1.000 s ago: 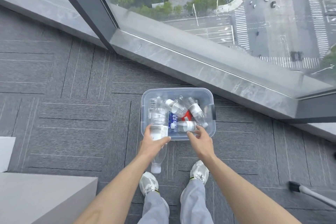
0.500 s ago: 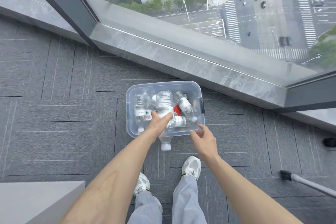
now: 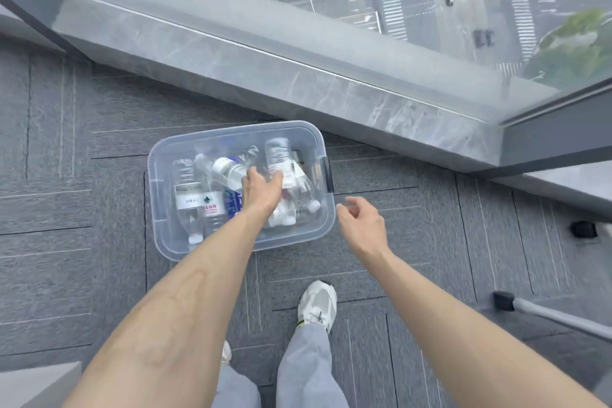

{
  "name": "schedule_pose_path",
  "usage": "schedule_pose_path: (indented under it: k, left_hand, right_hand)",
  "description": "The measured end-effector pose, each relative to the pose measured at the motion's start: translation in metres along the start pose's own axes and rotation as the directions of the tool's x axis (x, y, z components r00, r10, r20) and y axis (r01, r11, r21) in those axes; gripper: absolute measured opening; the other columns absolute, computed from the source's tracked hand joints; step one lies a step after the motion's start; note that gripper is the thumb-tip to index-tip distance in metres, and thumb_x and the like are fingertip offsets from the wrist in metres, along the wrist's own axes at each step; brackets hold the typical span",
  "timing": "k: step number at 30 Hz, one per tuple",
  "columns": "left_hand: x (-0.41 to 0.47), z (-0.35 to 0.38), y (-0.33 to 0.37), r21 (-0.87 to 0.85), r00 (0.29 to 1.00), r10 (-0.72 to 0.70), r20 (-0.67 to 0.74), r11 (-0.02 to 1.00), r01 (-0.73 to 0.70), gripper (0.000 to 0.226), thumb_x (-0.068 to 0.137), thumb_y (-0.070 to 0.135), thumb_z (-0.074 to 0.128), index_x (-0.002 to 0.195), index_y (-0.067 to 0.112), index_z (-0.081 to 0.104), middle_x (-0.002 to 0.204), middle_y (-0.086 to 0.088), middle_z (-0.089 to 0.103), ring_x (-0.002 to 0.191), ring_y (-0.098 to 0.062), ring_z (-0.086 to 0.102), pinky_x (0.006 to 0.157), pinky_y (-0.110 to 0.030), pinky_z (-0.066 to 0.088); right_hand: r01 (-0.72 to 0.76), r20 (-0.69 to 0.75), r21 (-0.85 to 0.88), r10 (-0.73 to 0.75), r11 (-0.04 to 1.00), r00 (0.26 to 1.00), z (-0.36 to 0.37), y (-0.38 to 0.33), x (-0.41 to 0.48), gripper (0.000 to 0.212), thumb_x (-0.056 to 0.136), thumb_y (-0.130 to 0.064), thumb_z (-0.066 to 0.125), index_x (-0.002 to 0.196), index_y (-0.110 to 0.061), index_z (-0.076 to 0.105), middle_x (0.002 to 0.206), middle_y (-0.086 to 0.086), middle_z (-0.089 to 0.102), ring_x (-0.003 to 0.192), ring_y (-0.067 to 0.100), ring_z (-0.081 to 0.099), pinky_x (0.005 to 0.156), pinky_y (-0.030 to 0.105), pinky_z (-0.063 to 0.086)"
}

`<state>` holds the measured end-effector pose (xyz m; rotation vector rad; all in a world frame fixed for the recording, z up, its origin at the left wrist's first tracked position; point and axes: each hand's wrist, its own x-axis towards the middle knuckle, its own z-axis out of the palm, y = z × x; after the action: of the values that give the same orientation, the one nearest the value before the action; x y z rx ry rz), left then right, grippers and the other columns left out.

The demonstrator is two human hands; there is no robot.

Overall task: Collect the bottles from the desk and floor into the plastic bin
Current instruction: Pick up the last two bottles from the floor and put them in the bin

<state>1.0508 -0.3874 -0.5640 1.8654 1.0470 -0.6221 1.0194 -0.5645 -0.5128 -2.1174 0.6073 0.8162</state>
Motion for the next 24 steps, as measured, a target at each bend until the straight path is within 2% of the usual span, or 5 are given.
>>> schedule_pose_path:
  k: [3, 6, 13, 19, 24]
  left_hand:
    - [-0.030, -0.021, 0.004, -0.014, 0.996, 0.058, -0.073, 0.998, -0.059, 0.050, 0.096, 0.030, 0.046, 0.143, 0.017, 0.034, 0.145, -0.006, 0.043, 0.127, -0.025, 0.046, 0.101, -0.038, 0.037]
    - [-0.077, -0.052, 0.012, -0.005, 1.000, 0.005, -0.007, 1.000, -0.005, 0.044, 0.097, 0.032, 0.044, 0.139, 0.019, 0.038, 0.136, -0.005, 0.051, 0.116, -0.024, 0.053, 0.090, -0.031, 0.039]
    - [-0.196, -0.119, 0.055, -0.051, 0.973, -0.021, 0.229, 0.998, 0.034, 0.033, 0.095, 0.040, 0.045, 0.122, 0.021, 0.047, 0.131, -0.003, 0.054, 0.117, -0.023, 0.054, 0.101, -0.049, 0.046]
    - [-0.293, -0.157, 0.102, -0.101, 0.946, 0.090, 0.310, 0.993, -0.062, 0.023, 0.100, 0.031, 0.039, 0.114, 0.016, 0.050, 0.115, -0.002, 0.059, 0.104, -0.019, 0.058, 0.082, -0.038, 0.053]
    - [-0.372, -0.183, 0.111, -0.073, 0.887, 0.213, 0.410, 0.977, -0.201, 0.024, 0.100, 0.028, 0.038, 0.114, 0.013, 0.052, 0.116, -0.007, 0.061, 0.101, -0.021, 0.058, 0.080, -0.039, 0.051]
  right_hand:
    - [0.008, 0.016, 0.024, -0.008, 1.000, 1.000, -0.009, -0.012, -0.020, 0.040, 0.098, -0.037, 0.049, 0.133, -0.020, 0.056, 0.123, -0.001, 0.065, 0.102, 0.012, 0.056, 0.090, 0.029, 0.041]
    - [-0.037, 0.012, 0.078, 0.036, 0.996, 0.999, -0.026, -0.032, -0.054, 0.039, 0.098, -0.038, 0.048, 0.131, -0.020, 0.058, 0.126, 0.001, 0.065, 0.103, 0.014, 0.055, 0.090, 0.029, 0.040]
    - [-0.080, -0.004, 0.256, 0.083, 0.963, 0.997, -0.077, -0.090, -0.162, 0.037, 0.100, -0.034, 0.047, 0.130, -0.016, 0.059, 0.126, 0.003, 0.064, 0.104, 0.014, 0.054, 0.090, 0.028, 0.039]
    - [-0.074, -0.093, 0.477, 0.134, 0.876, 0.986, -0.117, -0.118, -0.259, 0.032, 0.098, -0.030, 0.051, 0.125, -0.015, 0.061, 0.120, 0.002, 0.066, 0.108, 0.018, 0.062, 0.092, 0.029, 0.046]
    - [0.013, -0.254, 0.597, 0.174, 0.802, 0.952, -0.143, -0.120, -0.346, 0.032, 0.098, -0.030, 0.054, 0.125, -0.016, 0.061, 0.119, 0.004, 0.068, 0.111, 0.020, 0.064, 0.094, 0.030, 0.047]
